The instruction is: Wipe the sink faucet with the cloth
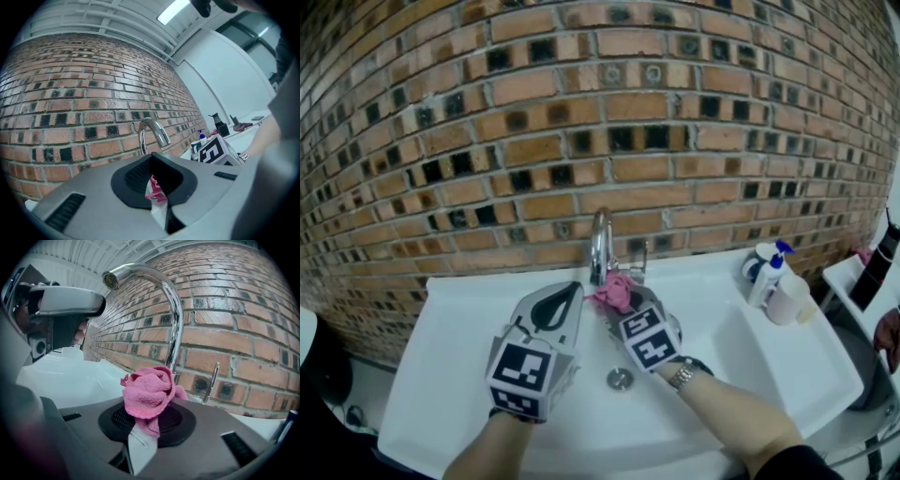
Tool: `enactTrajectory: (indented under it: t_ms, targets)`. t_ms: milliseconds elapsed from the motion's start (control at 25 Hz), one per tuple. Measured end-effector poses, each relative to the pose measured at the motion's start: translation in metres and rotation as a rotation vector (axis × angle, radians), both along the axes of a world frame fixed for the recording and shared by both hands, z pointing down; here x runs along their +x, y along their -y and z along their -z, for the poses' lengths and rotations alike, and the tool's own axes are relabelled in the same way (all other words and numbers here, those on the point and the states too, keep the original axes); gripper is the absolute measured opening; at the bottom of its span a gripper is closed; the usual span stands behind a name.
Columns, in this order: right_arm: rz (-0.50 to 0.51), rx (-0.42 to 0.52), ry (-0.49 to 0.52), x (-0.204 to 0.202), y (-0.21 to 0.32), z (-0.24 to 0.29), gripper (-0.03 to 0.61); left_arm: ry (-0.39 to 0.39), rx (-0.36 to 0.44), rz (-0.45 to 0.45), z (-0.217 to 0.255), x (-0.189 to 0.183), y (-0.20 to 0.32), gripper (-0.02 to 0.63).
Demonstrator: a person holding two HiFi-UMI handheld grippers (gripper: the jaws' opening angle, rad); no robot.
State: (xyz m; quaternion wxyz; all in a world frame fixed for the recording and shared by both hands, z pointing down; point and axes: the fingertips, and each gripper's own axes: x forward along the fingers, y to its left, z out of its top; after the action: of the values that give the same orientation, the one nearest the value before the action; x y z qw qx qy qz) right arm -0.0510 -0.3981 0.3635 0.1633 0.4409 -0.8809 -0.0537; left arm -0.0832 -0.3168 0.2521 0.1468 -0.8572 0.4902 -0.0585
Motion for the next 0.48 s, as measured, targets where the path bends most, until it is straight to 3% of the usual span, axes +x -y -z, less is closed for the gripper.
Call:
enactTrajectory:
  t_ms: [480]
  targets:
    - [0.0,-0.078,-0.018,0.007,0.002,-0.013,0.089,0.004,-0.008,0.003,-0.003,0.001,0.002,0.003]
